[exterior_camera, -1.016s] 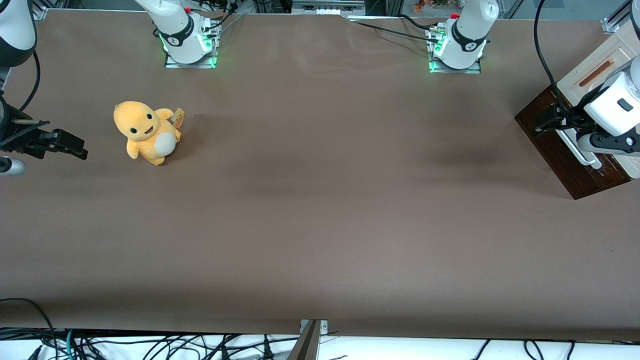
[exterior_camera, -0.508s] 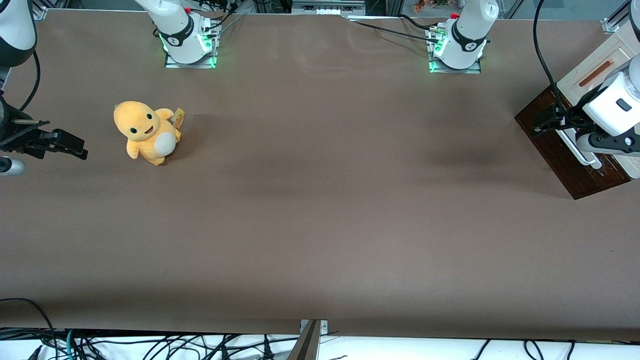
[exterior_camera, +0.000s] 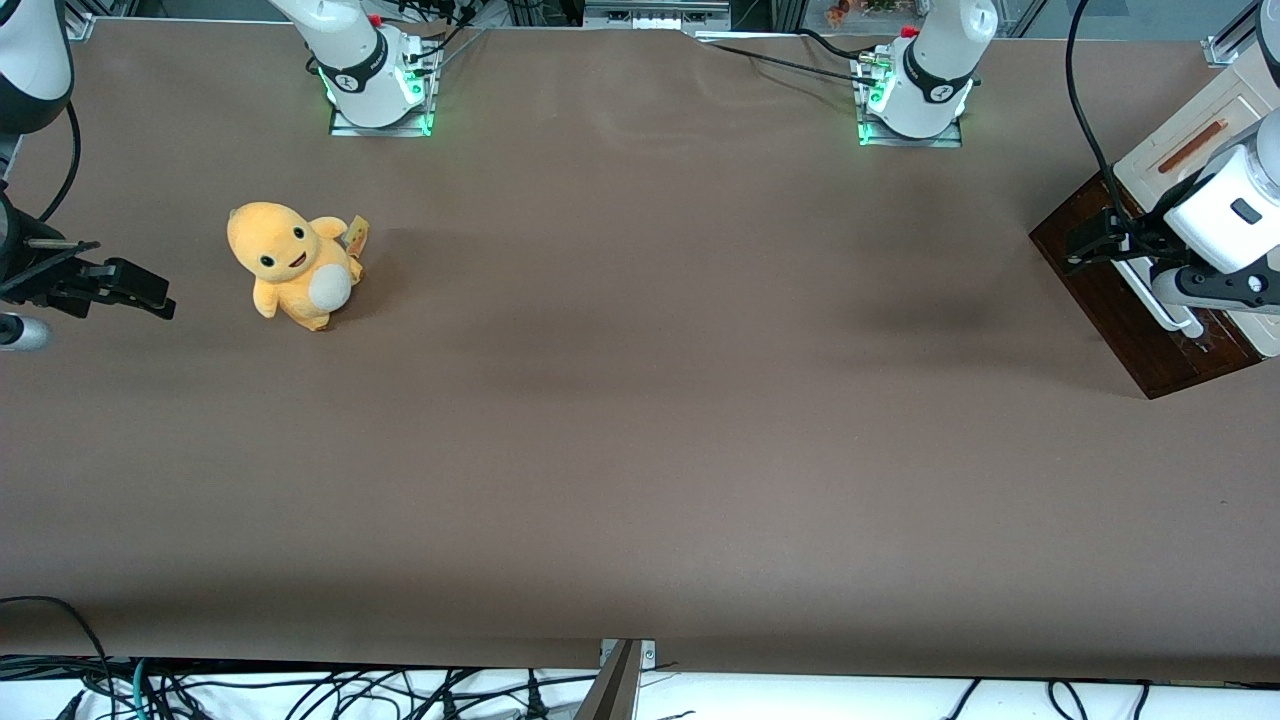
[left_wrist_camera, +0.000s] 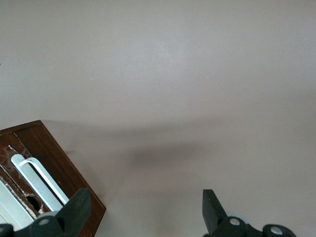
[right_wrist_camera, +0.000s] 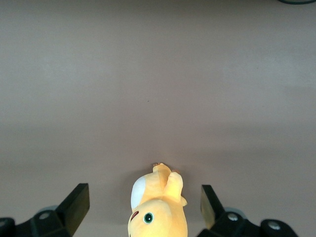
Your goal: Open lower drawer with left arm only
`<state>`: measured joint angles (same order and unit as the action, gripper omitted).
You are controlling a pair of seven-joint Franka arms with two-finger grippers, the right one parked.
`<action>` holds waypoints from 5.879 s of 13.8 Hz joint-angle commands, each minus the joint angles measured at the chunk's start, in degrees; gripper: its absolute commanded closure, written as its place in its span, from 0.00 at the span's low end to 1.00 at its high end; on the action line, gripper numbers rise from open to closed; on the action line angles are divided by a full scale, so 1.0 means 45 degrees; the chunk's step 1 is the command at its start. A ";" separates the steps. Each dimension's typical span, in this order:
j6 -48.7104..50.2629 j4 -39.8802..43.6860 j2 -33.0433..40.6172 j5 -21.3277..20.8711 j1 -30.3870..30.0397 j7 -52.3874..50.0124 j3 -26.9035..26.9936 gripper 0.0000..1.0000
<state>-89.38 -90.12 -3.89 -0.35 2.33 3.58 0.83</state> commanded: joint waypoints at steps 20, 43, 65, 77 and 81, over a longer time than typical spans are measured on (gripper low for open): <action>0.0683 -0.0168 -0.4875 -0.5698 -0.0029 -0.3954 0.0089 0.00; 0.3515 -0.0344 -0.9488 -1.2696 -0.0712 -0.7162 0.0167 0.82; 0.3945 0.0495 -1.0034 -1.2092 0.1161 -0.6791 0.0030 0.99; 0.4062 0.0945 -1.0015 -1.1837 0.1299 -0.6519 0.0049 0.00; 0.4237 0.1976 -0.9917 -1.0926 0.1338 -0.6362 0.0030 0.00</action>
<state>-71.98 -85.57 -48.55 -53.35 7.89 -27.19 0.64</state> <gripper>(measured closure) 0.000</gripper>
